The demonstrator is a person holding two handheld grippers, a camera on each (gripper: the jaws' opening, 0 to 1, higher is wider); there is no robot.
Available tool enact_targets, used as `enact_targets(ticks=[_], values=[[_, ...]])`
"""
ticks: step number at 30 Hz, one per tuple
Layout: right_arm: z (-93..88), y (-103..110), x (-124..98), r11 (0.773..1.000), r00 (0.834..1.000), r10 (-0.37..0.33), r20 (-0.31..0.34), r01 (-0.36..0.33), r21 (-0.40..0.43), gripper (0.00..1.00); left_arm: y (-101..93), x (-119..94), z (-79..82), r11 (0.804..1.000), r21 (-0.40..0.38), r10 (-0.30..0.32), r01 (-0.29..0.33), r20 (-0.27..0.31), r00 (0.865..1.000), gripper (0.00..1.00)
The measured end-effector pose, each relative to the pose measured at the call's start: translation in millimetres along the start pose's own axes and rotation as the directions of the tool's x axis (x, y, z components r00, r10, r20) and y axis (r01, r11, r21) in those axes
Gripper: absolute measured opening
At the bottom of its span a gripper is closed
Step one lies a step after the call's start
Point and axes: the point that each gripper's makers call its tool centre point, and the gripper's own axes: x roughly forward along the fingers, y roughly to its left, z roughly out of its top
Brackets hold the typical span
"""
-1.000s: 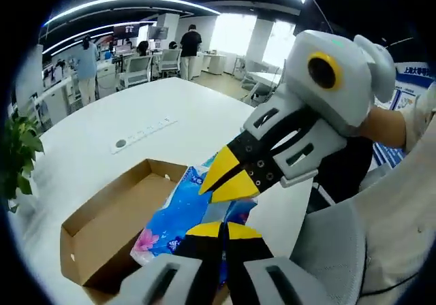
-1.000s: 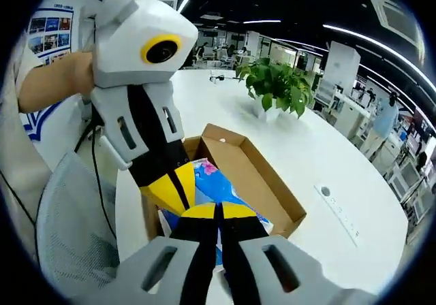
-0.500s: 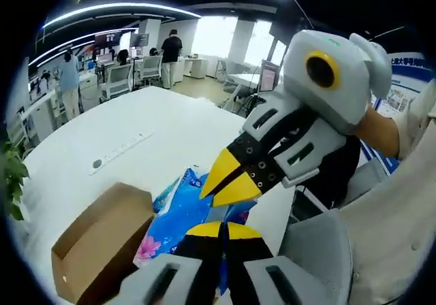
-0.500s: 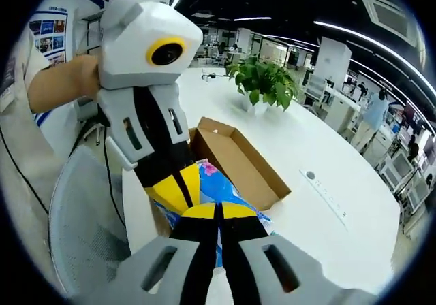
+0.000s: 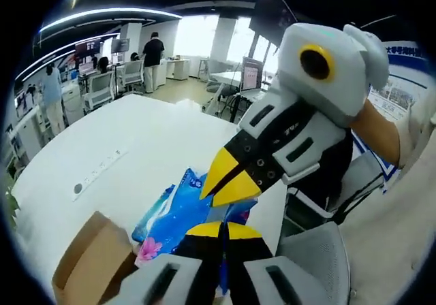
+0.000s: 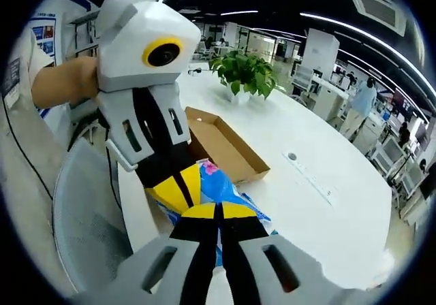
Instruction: Operate the shoe box by opening the lid, removing the specified soft item, and placing it in the target area until the item is outside and the box remains undamaged.
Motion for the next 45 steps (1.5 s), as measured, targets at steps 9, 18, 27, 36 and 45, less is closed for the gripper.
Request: enact_targets(ticks=[9,18,27,36,45], values=[[-22.4,-24,-12,1.000,1.000,-0.013,-0.023,0.014,0.020,0.00,-2.8,29,14.3,0.998,0.059,-0.030,0.031,-0.021,0.999,0.00],[-43.9,-42,-15,1.000,0.998,0.001,-0.064,0.000,0.016,0.00,-0.7,55,20.4,0.994,0.093,-0.054,0.059,-0.058,0.997,0.00],[-62.3,-66,-16,1.000,0.996,0.004,-0.084,-0.003,0.013,0.00,5.7,83,31.5,0.990,0.116,-0.066,0.076,-0.086,0.994,0.00],[-87.1,-93,-16,1.000,0.993,0.017,-0.116,-0.017,0.006,0.00,13.9,114,38.3,0.987,0.122,-0.089,0.103,-0.114,0.989,0.00],[-104.3,-122,-13,1.000,0.989,0.030,-0.142,-0.031,-0.006,0.00,26.5,144,50.6,0.985,0.115,-0.114,0.129,-0.132,0.985,0.00]])
